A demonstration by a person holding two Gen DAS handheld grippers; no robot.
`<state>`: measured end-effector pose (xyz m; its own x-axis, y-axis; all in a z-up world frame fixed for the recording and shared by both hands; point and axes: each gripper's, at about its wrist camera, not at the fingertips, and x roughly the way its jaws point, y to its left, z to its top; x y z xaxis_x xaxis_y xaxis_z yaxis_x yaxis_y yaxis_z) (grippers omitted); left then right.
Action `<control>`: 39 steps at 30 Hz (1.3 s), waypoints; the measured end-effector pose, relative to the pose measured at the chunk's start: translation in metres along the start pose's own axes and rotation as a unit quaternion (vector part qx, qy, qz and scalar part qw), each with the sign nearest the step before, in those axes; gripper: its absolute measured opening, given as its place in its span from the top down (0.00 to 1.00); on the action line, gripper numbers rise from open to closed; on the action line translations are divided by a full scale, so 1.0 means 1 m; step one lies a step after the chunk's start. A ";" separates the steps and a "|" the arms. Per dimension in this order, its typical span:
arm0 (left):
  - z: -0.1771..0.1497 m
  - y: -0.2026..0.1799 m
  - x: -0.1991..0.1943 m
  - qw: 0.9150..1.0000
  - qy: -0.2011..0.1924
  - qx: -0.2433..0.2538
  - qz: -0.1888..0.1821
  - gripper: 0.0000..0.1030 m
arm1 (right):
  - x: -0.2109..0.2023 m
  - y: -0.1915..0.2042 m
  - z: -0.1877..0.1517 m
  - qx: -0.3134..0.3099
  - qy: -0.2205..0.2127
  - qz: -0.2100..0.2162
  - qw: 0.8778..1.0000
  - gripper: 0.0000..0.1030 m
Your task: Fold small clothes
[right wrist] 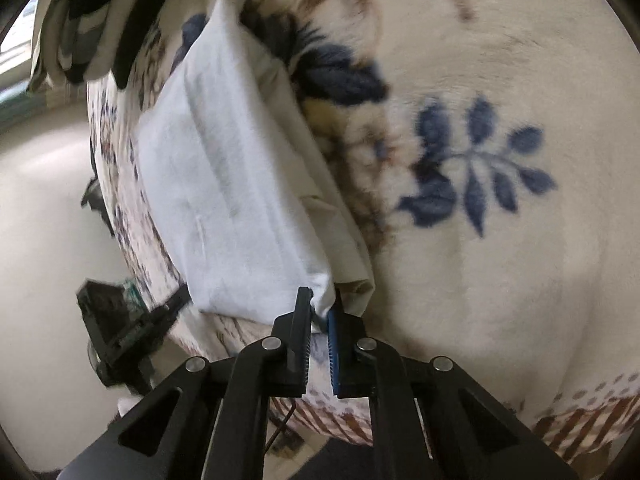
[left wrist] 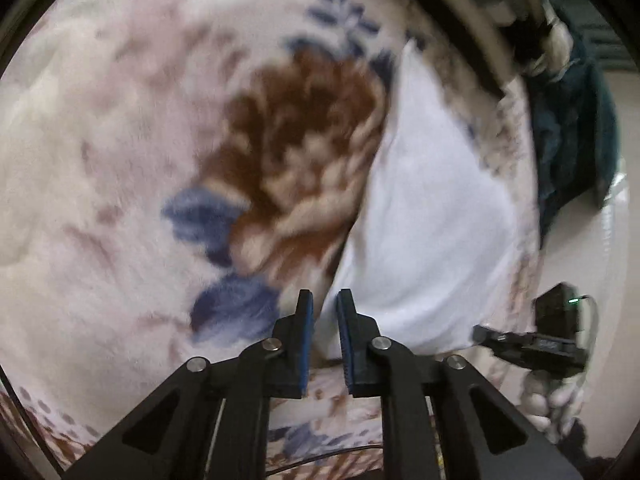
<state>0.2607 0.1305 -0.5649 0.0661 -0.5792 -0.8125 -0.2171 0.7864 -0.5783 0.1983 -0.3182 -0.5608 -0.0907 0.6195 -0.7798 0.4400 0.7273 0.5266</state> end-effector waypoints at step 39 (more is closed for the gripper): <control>0.067 -0.123 -0.013 0.987 -0.007 0.095 -0.127 0.89 | -0.058 0.062 0.055 -0.075 -0.066 0.148 0.984 0.89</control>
<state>0.3516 0.0555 -0.4880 0.1096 -0.7614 -0.6389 -0.0060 0.6423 -0.7664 0.2801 -0.3260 -0.5015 0.1427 0.7747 -0.6160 0.2912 0.5620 0.7742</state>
